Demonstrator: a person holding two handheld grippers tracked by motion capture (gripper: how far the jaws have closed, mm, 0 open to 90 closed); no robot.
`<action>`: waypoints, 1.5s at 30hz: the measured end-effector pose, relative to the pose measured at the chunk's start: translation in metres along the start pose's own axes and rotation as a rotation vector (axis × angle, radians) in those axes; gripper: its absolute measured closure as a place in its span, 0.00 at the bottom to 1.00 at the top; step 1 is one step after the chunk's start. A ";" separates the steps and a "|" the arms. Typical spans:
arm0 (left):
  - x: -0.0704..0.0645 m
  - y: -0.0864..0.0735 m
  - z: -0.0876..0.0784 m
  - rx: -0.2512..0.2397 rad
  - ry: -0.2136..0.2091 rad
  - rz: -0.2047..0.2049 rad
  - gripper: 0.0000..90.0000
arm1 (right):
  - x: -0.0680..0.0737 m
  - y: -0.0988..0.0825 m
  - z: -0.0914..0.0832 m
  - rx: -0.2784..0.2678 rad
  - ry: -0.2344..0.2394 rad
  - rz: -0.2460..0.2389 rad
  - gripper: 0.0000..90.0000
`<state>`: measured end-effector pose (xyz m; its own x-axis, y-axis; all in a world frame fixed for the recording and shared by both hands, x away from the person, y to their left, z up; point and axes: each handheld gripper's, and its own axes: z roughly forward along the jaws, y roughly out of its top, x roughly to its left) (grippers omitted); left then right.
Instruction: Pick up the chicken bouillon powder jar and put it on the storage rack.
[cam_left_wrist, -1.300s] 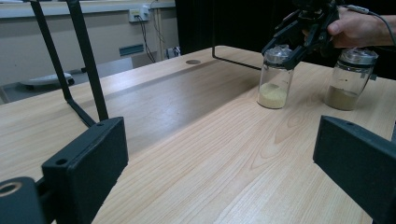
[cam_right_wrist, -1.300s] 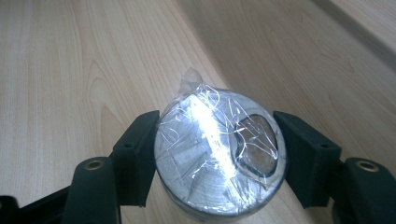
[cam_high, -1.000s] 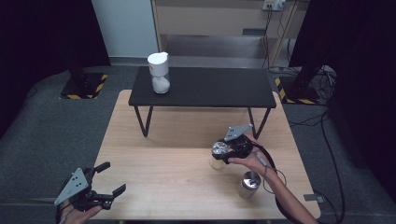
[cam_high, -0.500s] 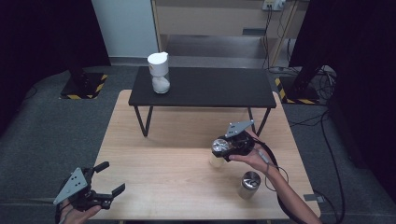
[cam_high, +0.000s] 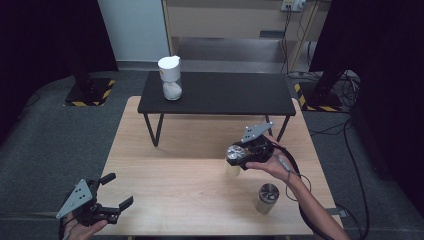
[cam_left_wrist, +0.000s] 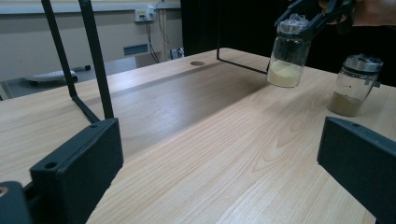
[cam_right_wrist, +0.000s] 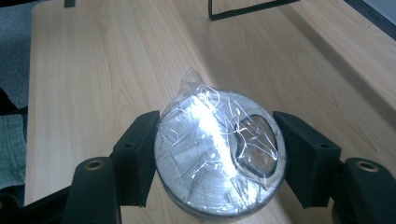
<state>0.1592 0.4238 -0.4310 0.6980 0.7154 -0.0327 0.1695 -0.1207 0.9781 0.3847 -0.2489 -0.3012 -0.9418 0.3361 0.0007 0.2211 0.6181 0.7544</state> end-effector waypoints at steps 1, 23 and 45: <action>0.000 0.000 0.000 0.000 0.000 -0.001 0.00 | 0.000 0.002 -0.001 0.001 0.002 -0.002 0.39; 0.000 0.000 0.000 0.002 0.000 -0.005 0.00 | 0.001 0.041 -0.037 -0.015 0.012 -0.027 0.39; 0.001 0.000 0.000 0.005 -0.004 -0.002 0.00 | -0.005 0.088 -0.055 -0.008 0.004 -0.021 0.39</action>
<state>0.1598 0.4243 -0.4306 0.7006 0.7127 -0.0354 0.1741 -0.1227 0.9771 0.3948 -0.2353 -0.1982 -0.9474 0.3197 -0.0126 0.1990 0.6197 0.7592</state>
